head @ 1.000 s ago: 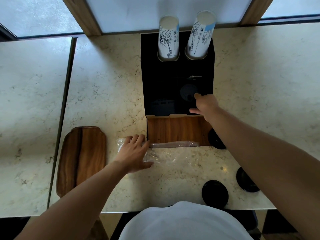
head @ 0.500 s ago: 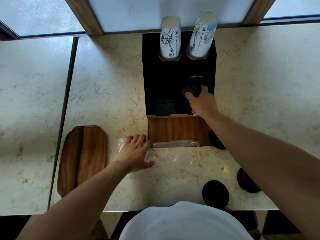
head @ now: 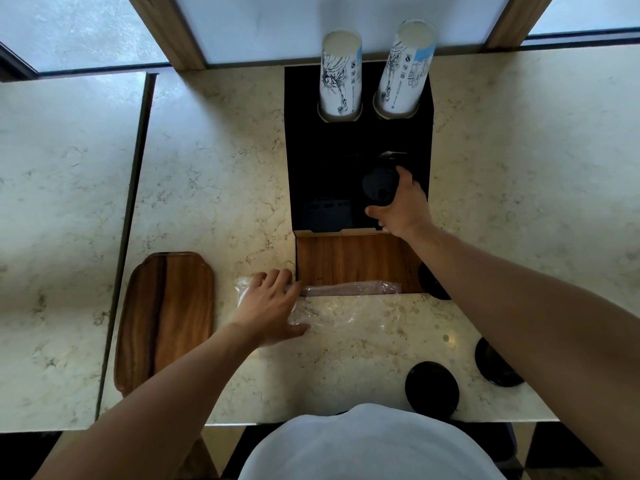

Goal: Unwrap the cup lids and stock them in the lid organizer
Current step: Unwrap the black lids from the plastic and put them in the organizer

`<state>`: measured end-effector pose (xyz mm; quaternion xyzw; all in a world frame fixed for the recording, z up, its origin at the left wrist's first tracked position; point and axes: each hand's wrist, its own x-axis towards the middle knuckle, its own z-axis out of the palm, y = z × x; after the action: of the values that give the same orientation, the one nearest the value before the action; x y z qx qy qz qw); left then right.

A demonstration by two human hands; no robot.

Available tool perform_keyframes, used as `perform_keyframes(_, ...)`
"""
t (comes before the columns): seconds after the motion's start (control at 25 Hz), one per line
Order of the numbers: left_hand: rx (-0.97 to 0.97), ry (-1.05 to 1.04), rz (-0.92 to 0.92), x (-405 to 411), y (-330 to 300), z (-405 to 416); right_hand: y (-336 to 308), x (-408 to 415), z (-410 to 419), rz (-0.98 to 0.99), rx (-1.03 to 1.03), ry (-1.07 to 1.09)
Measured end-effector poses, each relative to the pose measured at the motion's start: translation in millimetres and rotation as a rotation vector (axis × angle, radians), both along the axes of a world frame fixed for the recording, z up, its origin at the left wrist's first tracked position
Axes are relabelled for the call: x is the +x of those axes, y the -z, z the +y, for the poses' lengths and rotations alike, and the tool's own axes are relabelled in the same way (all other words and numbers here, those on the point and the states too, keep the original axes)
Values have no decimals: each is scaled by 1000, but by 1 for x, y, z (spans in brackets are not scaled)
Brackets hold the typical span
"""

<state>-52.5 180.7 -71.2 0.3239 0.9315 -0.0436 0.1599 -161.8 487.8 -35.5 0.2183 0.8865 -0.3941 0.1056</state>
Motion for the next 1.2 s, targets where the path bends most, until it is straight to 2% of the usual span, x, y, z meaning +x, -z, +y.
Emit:
perform_keyframes(0.2,9,-5,2,0,2,-1,4,-3,2,-4,0,-6)
perform_keyframes(0.52,6,-12,-1,1,2,0,1,-8,15,-37,44,-129)
perform_keyframes(0.92,3,-24,-2,4,-4,3,-10,9,8,-39,-2,-31)
perform_keyframes(1.0,3,-34,-3,4,-5,4,-18,25,6,50,8,32)
perform_keyframes(1.08,-1,-53,-14,5,-7,4,-22,53,2,255,25,113)
perform_keyframes(1.16,-4,-78,-33,5,-10,6,-19,82,2,395,-57,197)
perform_keyframes(1.2,-6,-93,-47,7,-11,8,-14,98,2,378,-128,232)
